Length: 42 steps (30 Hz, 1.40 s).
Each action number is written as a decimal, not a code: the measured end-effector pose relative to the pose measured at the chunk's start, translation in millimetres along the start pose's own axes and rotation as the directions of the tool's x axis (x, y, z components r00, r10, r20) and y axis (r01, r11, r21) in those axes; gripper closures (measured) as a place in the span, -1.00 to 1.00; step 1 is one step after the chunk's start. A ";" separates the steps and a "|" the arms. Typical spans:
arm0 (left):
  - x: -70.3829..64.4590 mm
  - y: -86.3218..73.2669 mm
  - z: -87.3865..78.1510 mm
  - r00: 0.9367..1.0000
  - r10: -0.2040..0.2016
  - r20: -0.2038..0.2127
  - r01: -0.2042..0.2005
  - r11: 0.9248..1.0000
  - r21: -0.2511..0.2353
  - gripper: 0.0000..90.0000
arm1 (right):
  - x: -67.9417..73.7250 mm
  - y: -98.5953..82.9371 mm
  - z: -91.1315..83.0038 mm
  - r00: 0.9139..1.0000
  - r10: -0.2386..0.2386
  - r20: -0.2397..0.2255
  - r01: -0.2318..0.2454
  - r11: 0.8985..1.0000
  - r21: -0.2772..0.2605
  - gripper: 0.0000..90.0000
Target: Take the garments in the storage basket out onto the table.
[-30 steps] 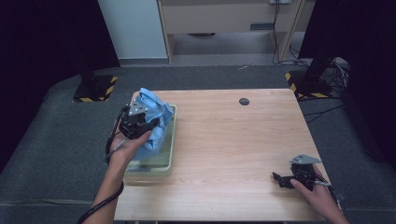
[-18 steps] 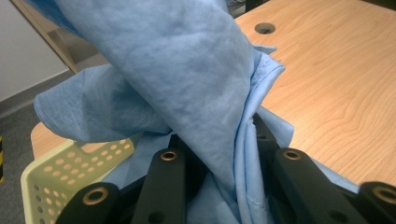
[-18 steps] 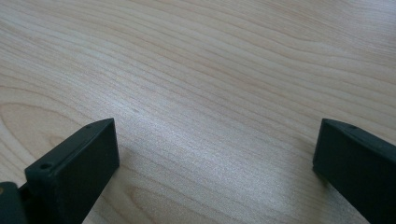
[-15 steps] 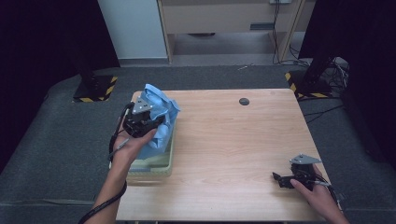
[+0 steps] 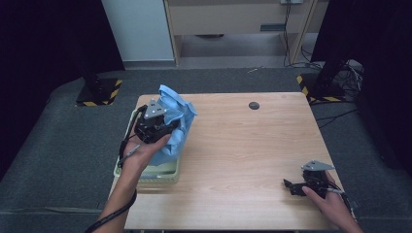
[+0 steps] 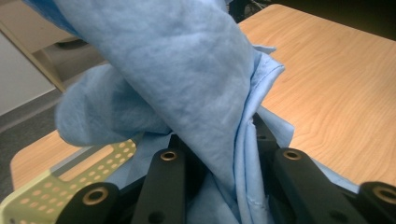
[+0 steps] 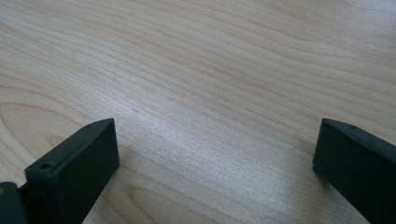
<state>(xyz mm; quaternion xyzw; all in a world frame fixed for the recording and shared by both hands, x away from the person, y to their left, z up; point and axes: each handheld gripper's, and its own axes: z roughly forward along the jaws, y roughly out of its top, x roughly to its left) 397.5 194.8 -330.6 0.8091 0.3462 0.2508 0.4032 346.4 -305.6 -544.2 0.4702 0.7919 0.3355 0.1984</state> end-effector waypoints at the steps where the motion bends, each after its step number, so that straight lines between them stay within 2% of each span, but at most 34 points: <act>1: -1.4 0.5 0.6 1.000 0.002 0.005 -0.002 1.000 0.000 0.64 | 0.0 0.0 0.0 1.000 0.000 0.000 0.000 1.000 0.000 -0.99; 23: -34.6 19.3 4.6 0.997 0.059 0.058 -0.057 0.998 -0.023 0.64 | 0.1 0.0 0.0 1.000 0.001 0.000 -0.001 1.000 0.000 -0.99; 38: -58.1 25.3 17.3 0.992 0.079 0.102 -0.076 0.997 -0.032 0.64 | 0.2 0.0 -0.1 1.000 0.001 0.000 -0.001 1.000 0.000 -0.99; 42: -65.2 27.3 21.9 0.989 0.095 0.114 -0.092 0.995 -0.029 0.64 | 0.2 0.0 -0.1 1.000 0.001 0.000 -0.001 1.000 0.000 -0.99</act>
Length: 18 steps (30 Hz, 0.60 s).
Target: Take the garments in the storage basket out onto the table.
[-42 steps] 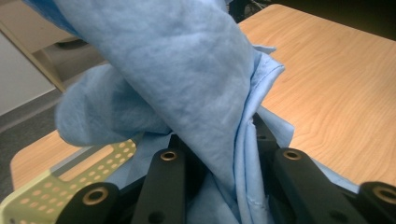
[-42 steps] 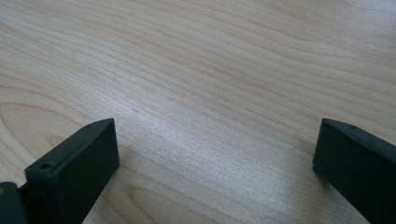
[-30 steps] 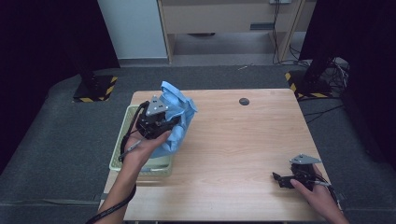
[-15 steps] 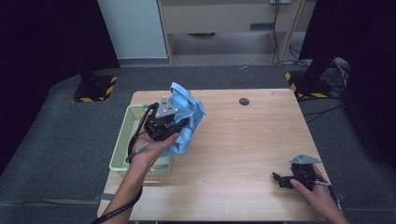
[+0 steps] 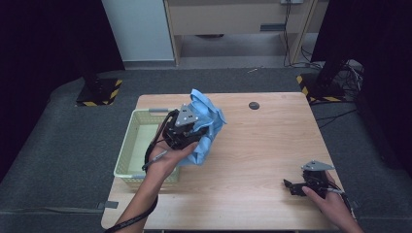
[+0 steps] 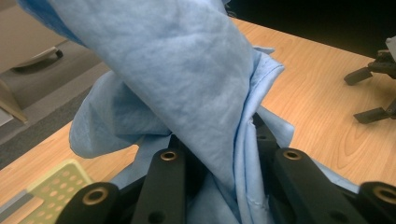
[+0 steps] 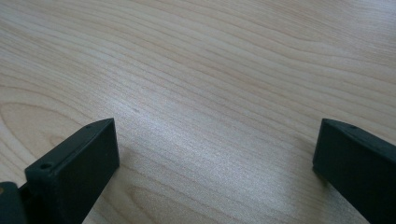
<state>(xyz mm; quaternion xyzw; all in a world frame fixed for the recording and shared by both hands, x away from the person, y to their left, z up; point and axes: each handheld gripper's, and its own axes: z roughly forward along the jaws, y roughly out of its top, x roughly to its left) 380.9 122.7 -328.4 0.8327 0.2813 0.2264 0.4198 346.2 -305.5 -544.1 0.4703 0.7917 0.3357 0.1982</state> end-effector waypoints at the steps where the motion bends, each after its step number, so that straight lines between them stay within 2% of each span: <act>1: -1.6 0.3 2.0 1.000 -0.002 0.003 0.002 1.000 -0.002 0.64 | 0.0 0.0 0.0 1.000 0.000 0.000 0.000 1.000 0.000 -0.99; 18: -20.3 -2.7 32.5 0.999 0.005 0.044 -0.006 1.000 0.009 0.64 | 0.1 0.0 0.0 1.000 -0.001 -0.002 0.001 1.000 -0.001 -0.99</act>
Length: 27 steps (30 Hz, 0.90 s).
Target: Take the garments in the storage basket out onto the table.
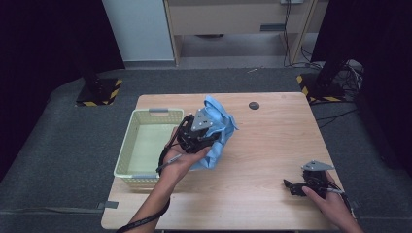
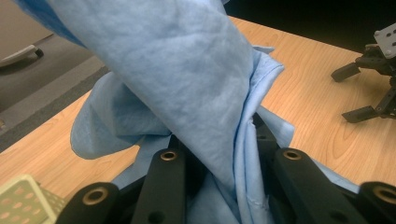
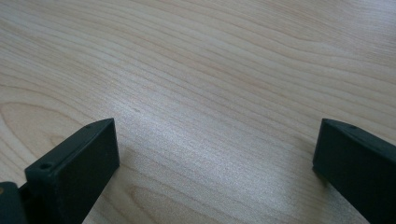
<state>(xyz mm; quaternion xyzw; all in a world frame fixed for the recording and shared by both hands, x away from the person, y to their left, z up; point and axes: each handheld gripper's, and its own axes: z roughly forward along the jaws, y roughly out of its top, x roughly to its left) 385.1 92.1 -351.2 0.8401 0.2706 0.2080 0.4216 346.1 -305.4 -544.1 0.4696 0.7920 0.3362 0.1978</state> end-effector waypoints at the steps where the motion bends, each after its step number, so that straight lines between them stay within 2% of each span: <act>1: -0.8 -0.3 2.0 1.000 0.000 0.001 0.000 1.000 0.001 0.64 | 0.0 0.0 0.0 1.000 0.000 0.000 0.000 1.000 0.000 -0.99; 27: -14.1 -18.0 44.2 0.999 -0.020 0.033 0.019 0.999 0.032 0.64 | 0.3 0.0 -0.1 1.000 0.000 -0.003 0.000 1.000 0.001 -0.99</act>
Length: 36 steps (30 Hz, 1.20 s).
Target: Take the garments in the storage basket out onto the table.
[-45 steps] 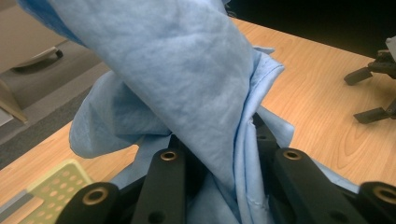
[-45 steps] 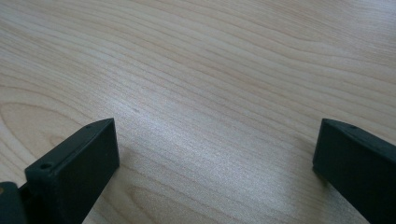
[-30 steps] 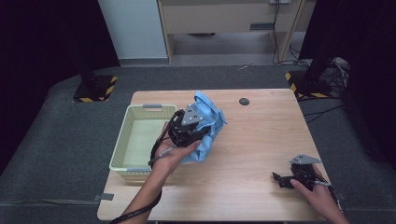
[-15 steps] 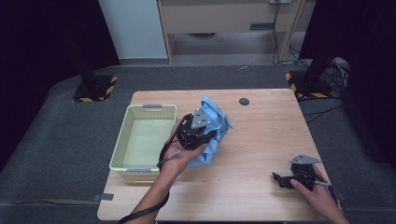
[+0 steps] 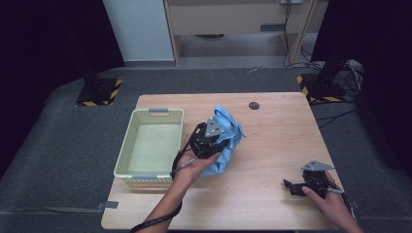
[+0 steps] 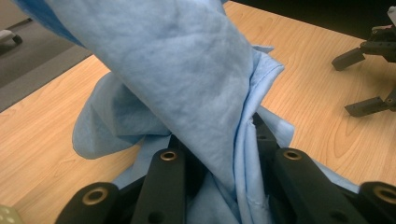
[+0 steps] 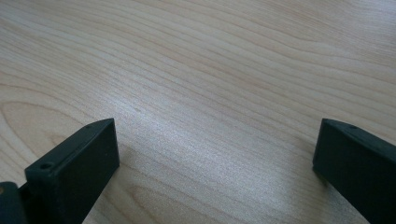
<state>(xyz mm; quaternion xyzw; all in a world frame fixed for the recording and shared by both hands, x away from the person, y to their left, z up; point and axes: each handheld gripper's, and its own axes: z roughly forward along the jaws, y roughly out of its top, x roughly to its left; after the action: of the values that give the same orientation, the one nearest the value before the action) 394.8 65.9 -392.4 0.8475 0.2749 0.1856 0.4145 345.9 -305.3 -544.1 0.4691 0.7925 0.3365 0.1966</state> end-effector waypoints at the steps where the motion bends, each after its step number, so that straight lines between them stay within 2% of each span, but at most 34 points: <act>1: -0.7 -0.2 1.0 1.000 0.000 0.001 0.000 1.000 0.000 0.64 | 0.0 0.0 0.0 1.000 0.000 0.000 0.000 1.000 0.000 -0.99; 22: -8.6 -1.9 17.6 1.000 0.009 0.008 -0.009 1.000 0.009 0.63 | 0.2 -0.1 0.0 1.000 -0.001 -0.001 0.001 1.000 -0.001 -0.99; 36: -14.4 -7.7 51.5 1.000 0.002 0.016 -0.003 0.999 0.049 0.62 | 0.3 -0.1 0.0 1.000 -0.001 -0.002 0.001 1.000 -0.001 -0.99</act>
<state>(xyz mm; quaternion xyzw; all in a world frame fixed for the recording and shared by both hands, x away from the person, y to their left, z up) 409.1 29.9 -430.1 0.8591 0.2750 0.1724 0.3957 345.7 -305.1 -544.2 0.4684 0.7928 0.3370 0.1963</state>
